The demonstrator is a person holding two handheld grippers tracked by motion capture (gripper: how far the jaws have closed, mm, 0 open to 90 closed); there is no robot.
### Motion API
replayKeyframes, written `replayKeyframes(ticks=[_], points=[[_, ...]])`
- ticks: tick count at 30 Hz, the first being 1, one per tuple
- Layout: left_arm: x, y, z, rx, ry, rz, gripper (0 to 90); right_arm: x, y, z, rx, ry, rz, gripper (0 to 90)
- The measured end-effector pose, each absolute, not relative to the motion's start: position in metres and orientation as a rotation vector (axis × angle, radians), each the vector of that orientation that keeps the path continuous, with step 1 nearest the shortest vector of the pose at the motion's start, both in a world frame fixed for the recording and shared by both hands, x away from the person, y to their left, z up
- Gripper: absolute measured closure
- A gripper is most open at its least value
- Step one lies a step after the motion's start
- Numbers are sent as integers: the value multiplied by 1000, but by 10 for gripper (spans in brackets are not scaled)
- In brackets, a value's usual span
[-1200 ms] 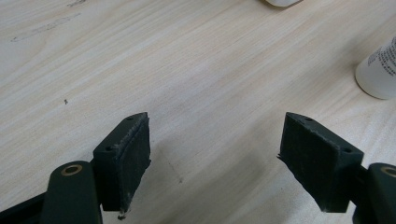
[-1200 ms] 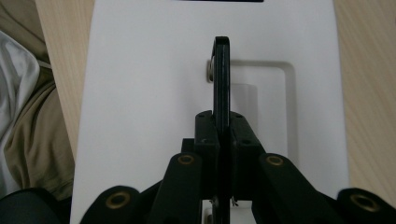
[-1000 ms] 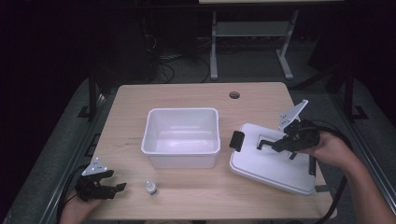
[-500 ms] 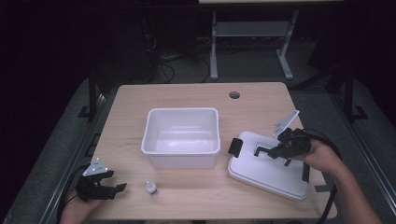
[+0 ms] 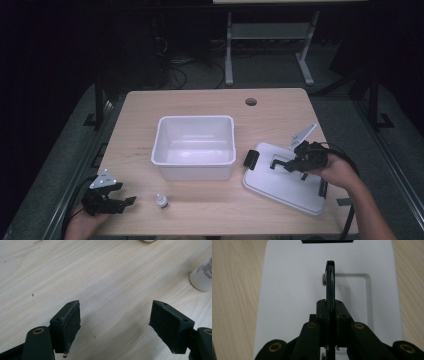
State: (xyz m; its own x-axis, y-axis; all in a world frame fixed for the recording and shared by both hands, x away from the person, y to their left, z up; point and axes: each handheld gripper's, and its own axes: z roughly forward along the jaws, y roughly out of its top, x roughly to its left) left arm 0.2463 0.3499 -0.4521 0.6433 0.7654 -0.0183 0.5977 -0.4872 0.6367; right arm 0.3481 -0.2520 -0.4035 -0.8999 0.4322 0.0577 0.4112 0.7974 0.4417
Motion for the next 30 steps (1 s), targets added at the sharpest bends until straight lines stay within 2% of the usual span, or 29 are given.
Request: replayKeyframes(ticks=[5, 21, 30], points=[[247, 348, -452, 2260, 1051, 354, 245, 345, -252, -405, 697, 2916, 740, 821], [247, 341, -447, 2292, 1025, 343, 252, 322, -252, -397, 717, 2867, 889, 600], [245, 336, -442, 2329, 983, 357, 254, 311, -251, -388, 697, 2831, 923, 559]])
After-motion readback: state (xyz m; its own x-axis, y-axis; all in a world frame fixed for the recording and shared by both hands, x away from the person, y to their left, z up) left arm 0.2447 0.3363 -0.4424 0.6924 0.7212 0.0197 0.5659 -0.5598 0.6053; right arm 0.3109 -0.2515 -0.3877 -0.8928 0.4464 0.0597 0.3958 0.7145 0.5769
